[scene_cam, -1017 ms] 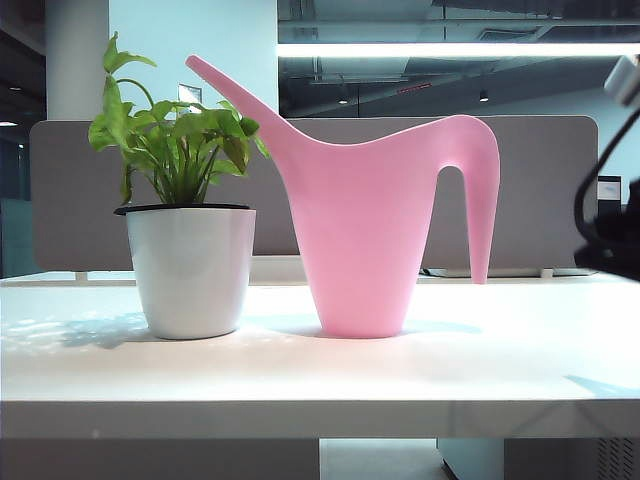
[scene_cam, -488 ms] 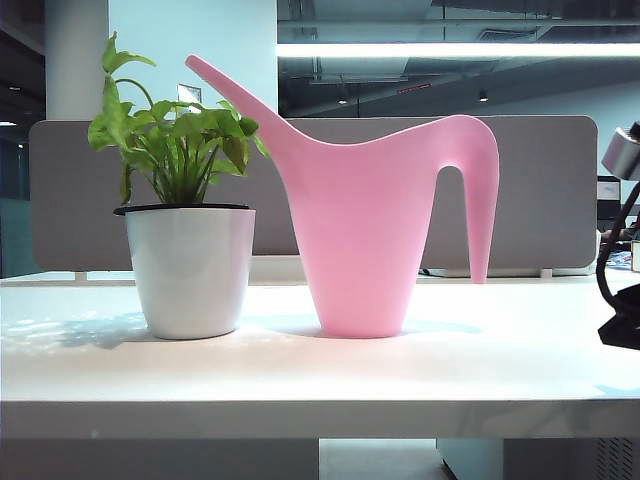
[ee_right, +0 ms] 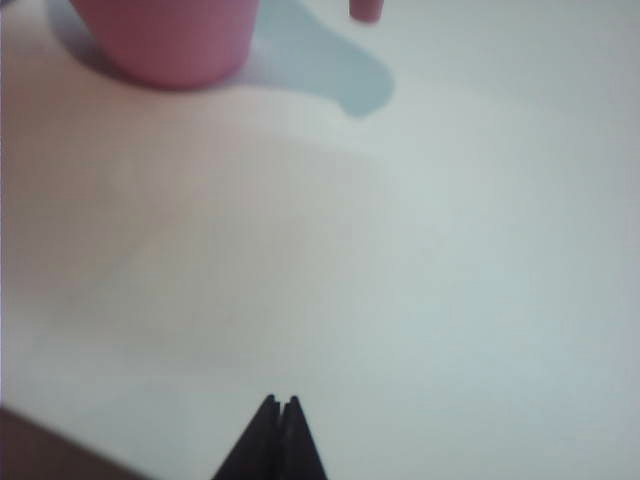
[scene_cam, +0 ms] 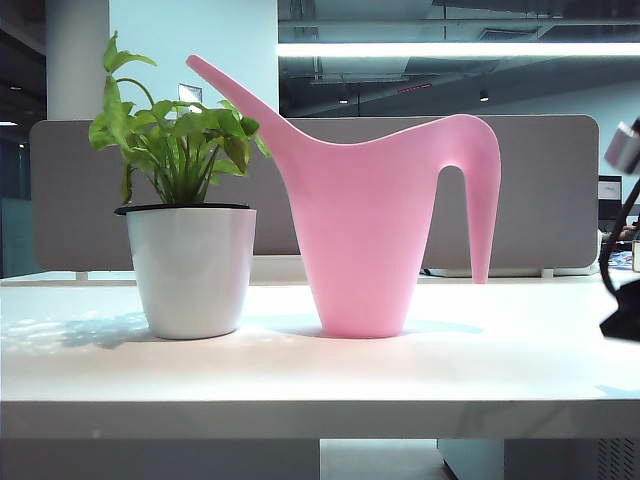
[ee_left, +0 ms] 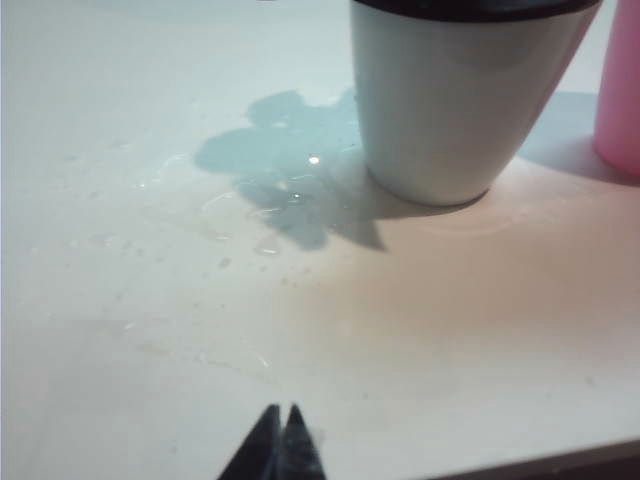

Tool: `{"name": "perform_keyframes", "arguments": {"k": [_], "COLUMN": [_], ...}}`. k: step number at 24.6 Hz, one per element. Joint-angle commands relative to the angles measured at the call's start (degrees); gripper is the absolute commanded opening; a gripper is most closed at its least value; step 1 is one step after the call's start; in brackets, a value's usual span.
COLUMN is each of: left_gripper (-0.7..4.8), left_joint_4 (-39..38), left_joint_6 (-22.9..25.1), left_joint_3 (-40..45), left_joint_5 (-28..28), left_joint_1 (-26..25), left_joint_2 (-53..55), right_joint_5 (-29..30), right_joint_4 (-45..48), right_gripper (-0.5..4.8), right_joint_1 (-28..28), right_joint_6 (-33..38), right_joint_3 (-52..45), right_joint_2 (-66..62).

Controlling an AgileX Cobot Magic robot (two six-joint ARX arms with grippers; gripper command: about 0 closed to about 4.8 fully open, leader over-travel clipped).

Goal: Pick up the watering can from the table, water the potted plant, and put the can back.

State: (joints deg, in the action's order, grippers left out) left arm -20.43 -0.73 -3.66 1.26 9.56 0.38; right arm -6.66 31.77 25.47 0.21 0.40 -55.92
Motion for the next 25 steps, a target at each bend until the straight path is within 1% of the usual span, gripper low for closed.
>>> {"name": "perform_keyframes", "arguments": {"k": [1, 6, 10, 12, 13, 17, 19, 23, 25], "left_gripper": [0.03, 0.03, 0.03, 0.03, 0.03, 0.03, 0.03, 0.03, 0.03], "left_joint_4": [0.39, 0.42, 0.42, 0.42, 0.44, 0.83, 0.83, 0.81, 0.81], "left_joint_6": [0.26, 0.26, 0.26, 0.26, 0.26, 0.26, 0.26, 0.26, 0.26], "left_joint_3": [0.15, 0.15, 0.15, 0.15, 0.17, 0.24, 0.24, 0.24, 0.24], "left_joint_5": [-0.11, 0.09, 0.04, 0.04, 0.04, 0.07, 0.04, 0.04, 0.09], "left_joint_1": [0.13, 0.13, 0.11, 0.11, 0.11, 0.11, 0.11, 0.04, 0.02], "left_joint_2": [0.02, 0.02, 0.02, 0.04, 0.02, 0.02, 0.02, 0.02, 0.02], "right_joint_5": [-0.11, 0.31, 0.33, 0.35, 0.35, 0.17, 0.15, 0.2, 0.15], "right_joint_4": [-0.26, -0.39, -0.63, -0.57, -0.59, -0.68, -0.7, -0.72, 1.84], "right_gripper": [-0.04, -0.04, -0.04, -0.04, -0.04, -0.04, -0.04, -0.04, -0.04], "right_joint_1": [-0.13, -0.13, -1.09, -2.99, -4.96, -12.39, -15.08, -15.58, -15.61], "right_joint_6": [0.02, 0.04, 0.02, 0.02, 0.02, 0.02, 0.04, 0.04, 0.02], "right_joint_3": [-0.39, -0.39, -0.39, -0.39, -0.39, -0.37, -0.37, -0.37, -0.31], "right_joint_2": [4.7, 16.44, 28.96, 35.39, 38.4, 45.42, 48.72, 55.98, 55.82]}}
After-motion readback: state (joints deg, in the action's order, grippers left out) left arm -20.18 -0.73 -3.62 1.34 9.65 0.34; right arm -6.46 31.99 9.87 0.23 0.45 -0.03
